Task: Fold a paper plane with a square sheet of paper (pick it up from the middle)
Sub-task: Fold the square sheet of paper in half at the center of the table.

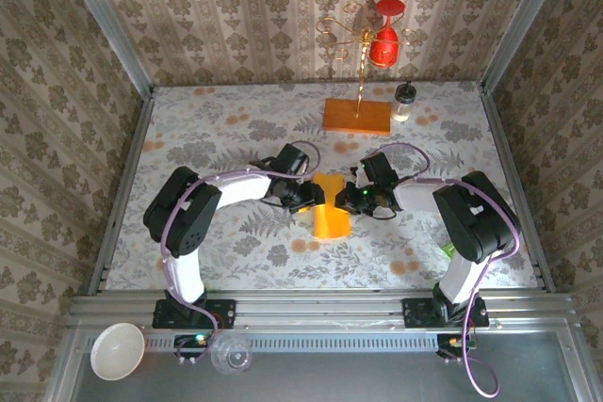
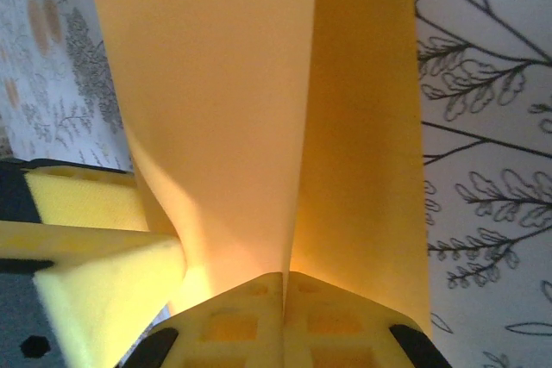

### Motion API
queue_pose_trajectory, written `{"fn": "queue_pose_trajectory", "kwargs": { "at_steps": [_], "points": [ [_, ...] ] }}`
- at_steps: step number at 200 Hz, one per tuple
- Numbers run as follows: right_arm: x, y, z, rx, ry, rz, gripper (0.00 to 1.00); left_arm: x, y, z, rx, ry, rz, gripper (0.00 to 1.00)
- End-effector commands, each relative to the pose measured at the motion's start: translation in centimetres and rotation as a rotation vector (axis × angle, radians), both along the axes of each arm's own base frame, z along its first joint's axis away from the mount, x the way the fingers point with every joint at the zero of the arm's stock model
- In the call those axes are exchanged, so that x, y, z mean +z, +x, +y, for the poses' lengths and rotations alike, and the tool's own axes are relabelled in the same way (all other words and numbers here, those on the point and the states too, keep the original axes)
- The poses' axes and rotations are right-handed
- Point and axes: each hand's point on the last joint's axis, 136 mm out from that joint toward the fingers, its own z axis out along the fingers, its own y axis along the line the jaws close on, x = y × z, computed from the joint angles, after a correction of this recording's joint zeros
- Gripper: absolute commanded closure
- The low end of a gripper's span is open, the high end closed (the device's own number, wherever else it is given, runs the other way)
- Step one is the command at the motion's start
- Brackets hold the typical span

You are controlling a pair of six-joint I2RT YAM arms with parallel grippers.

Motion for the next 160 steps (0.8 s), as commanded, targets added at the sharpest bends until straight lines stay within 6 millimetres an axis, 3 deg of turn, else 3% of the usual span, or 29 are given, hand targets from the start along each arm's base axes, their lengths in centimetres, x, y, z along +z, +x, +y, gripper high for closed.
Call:
{"fn": "queue_pose_trajectory", "kwargs": {
  "at_steps": [1,45,68,90,129,160],
  "points": [
    [0.8,0.5,-0.6,0.006,-0.043,-0.033,0.92,-1.9,-0.9,0.5,-0.019,0.083,0.035,0.53],
    [0.9,1.0,-0.7,-0.001,-0.059,-0.036,0.87,-3.4,-1.4,0.5,-0.018,0.151,0.078,0.56],
    [1.8,1.4,-1.0,-0.012,-0.069,-0.049,0.72,-4.8,-1.7,1.0,-0.006,0.214,0.108,0.58],
    [2.8,1.6,-2.7,-0.069,-0.111,-0.057,0.59,-6.7,-2.5,1.7,-0.007,0.283,0.136,0.6],
    [4.3,1.4,-7.0,-0.163,-0.162,-0.09,0.57,-10.1,-4.1,2.5,-0.025,0.356,0.189,0.6],
    [3.7,1.2,-8.0,-0.129,-0.164,-0.062,0.58,-11.5,-4.7,3.4,0.026,0.41,0.206,0.6]
  ]
}}
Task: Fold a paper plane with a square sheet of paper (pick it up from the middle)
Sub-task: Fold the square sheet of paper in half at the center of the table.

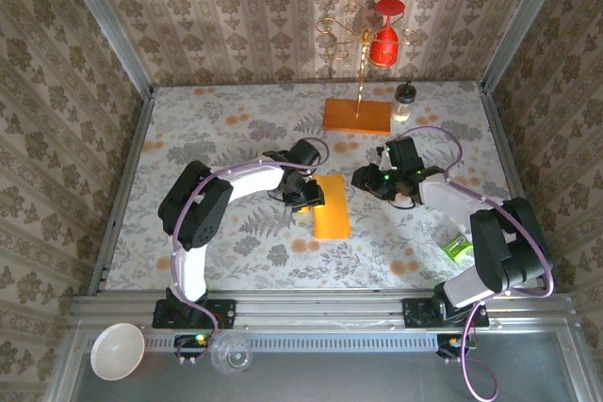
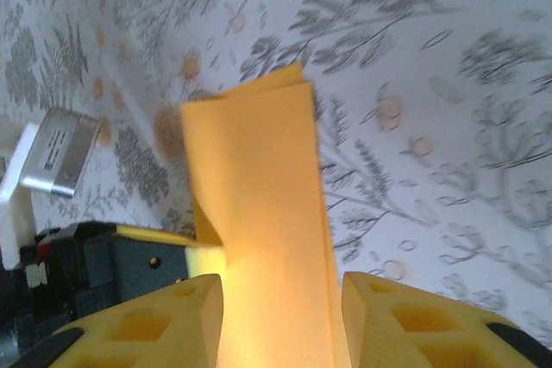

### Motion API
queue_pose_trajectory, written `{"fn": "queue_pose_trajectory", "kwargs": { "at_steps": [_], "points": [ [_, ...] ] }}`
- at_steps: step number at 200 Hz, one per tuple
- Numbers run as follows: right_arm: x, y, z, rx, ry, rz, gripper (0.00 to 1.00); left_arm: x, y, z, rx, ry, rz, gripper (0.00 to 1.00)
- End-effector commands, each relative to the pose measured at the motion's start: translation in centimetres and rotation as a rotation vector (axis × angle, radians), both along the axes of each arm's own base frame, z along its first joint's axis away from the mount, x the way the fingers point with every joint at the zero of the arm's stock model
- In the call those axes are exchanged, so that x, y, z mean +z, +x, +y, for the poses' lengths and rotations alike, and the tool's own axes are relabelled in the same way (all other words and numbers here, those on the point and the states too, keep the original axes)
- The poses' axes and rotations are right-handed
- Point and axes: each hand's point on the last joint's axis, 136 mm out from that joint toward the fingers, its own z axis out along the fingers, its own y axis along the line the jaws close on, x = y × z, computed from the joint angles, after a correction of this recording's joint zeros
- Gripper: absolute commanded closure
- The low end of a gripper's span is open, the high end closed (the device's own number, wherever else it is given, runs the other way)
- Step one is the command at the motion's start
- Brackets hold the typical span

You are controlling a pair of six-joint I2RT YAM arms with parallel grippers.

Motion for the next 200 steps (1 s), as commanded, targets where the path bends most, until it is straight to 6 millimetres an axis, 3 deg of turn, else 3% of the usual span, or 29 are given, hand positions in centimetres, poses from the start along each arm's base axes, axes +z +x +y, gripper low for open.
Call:
{"fn": "queue_pose_trajectory", "kwargs": {
  "at_steps": [1,28,96,200],
  "points": [
    [-2.3,-1.7,-1.3,0.032,-0.055,0.085,0.58,-9.4,-4.5,3.0,0.011,0.211,0.133,0.6],
    [-2.9,-1.5,-0.3,0.088,-0.027,0.097,0.59,-9.7,-4.1,3.6,0.078,0.24,0.13,0.61],
    [-4.3,-2.6,2.0,0.208,0.018,0.172,0.61,-8.7,-3.2,2.2,0.218,0.157,0.133,0.63],
    [-5.5,-3.1,3.5,0.271,0.019,0.207,0.6,-9.0,-2.8,2.5,0.313,0.133,0.153,0.59]
  ]
}}
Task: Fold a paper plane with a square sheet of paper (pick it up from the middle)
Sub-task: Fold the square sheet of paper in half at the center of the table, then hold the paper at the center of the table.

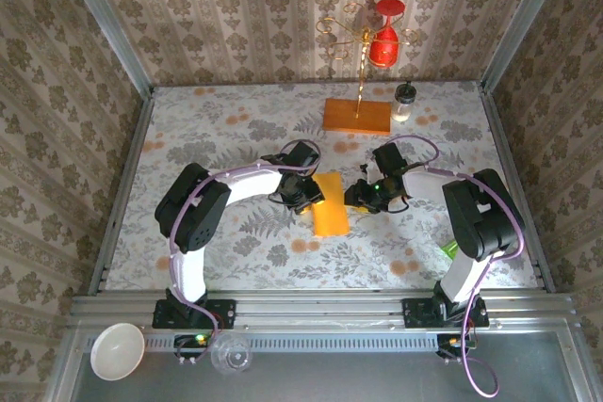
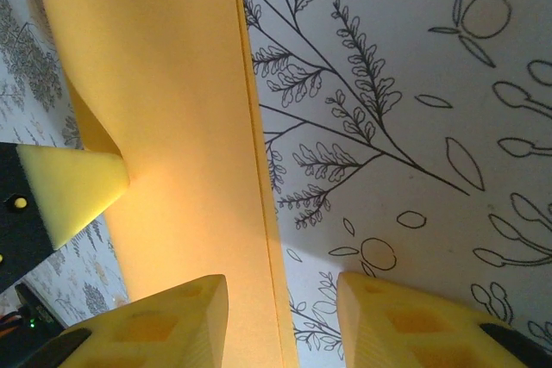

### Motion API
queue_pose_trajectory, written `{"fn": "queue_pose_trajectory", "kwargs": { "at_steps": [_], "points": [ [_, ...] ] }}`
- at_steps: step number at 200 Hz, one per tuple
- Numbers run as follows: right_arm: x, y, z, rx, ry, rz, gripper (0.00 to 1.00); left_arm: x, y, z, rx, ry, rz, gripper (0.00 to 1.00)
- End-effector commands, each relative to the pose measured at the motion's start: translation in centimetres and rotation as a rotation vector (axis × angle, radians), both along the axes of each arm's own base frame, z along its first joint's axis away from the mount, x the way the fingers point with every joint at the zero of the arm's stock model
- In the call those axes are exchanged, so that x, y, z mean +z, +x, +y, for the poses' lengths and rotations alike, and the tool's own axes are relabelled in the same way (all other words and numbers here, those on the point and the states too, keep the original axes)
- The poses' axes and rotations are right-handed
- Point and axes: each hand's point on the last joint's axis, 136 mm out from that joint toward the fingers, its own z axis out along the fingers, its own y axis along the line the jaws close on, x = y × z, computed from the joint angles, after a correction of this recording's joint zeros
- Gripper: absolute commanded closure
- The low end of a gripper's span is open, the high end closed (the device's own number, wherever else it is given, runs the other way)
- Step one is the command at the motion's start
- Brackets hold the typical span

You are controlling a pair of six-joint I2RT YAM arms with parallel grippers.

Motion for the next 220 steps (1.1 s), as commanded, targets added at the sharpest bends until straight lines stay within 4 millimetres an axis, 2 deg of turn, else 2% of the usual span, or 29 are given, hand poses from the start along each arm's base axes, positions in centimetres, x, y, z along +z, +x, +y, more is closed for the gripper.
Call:
{"fn": "queue_pose_trajectory", "kwargs": {
  "at_steps": [1,110,168,220],
  "points": [
    [0.4,0.1,0.7,0.031,0.022,0.003,0.6,-8.9,-3.3,2.4,0.033,0.138,0.124,0.59],
    [1.4,0.3,1.0,0.034,0.054,-0.036,0.6,-9.8,-3.6,2.6,0.057,0.15,0.155,0.55],
    [3.8,2.0,0.4,-0.018,0.072,-0.129,0.62,-10.2,-3.8,2.9,0.079,0.161,0.17,0.55],
    [3.9,2.5,1.0,-0.015,0.1,-0.129,0.63,-10.5,-3.9,2.8,0.084,0.157,0.181,0.54]
  ]
}}
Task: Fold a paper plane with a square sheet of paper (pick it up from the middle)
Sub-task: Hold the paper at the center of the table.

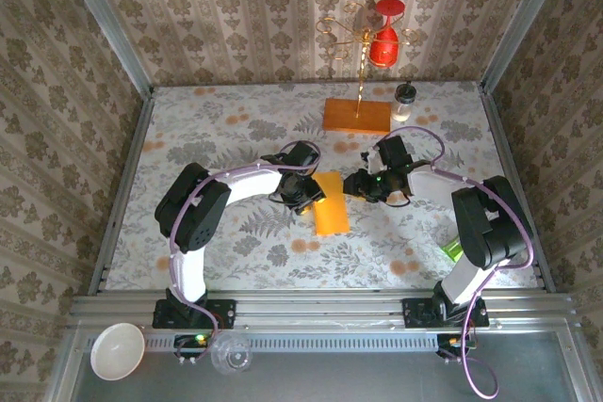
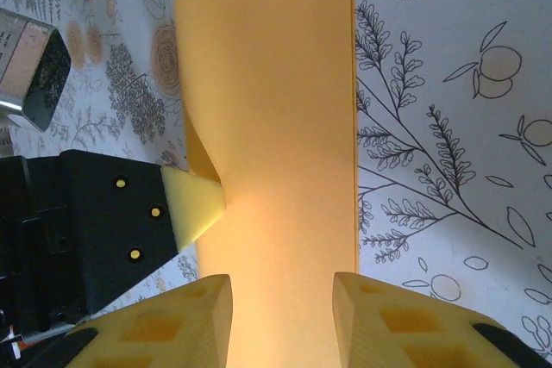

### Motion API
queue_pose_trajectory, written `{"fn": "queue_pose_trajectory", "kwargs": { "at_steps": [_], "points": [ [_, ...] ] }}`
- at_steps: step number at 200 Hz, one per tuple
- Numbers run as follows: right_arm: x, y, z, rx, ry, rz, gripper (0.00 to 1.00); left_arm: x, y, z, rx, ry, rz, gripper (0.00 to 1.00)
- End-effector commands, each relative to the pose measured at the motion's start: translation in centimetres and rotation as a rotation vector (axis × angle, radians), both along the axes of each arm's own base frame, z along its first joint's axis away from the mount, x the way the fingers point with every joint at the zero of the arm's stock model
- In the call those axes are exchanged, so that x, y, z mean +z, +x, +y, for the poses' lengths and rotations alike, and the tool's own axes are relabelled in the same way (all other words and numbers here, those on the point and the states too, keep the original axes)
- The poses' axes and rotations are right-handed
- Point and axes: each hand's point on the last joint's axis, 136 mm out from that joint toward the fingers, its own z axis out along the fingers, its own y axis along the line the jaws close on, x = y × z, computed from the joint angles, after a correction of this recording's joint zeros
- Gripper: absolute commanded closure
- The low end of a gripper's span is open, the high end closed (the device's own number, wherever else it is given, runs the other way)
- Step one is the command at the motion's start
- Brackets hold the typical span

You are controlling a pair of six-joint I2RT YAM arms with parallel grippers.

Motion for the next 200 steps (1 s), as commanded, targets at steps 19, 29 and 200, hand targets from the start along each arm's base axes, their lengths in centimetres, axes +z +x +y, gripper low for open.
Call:
{"fn": "queue_pose_trajectory", "kwargs": {
  "at_steps": [19,29,200],
  "points": [
    [0.0,0.0,1.1,0.031,0.041,0.018,0.64,-10.6,-4.2,3.0,0.016,0.169,0.163,0.55],
    [-0.3,-0.2,1.5,0.048,0.042,0.028,0.65,-10.6,-4.1,3.0,0.017,0.169,0.163,0.55],
    [-10.2,-4.4,-0.8,0.036,-0.197,0.308,0.86,-7.6,-2.6,1.6,-0.025,0.105,0.078,0.55]
  ]
}}
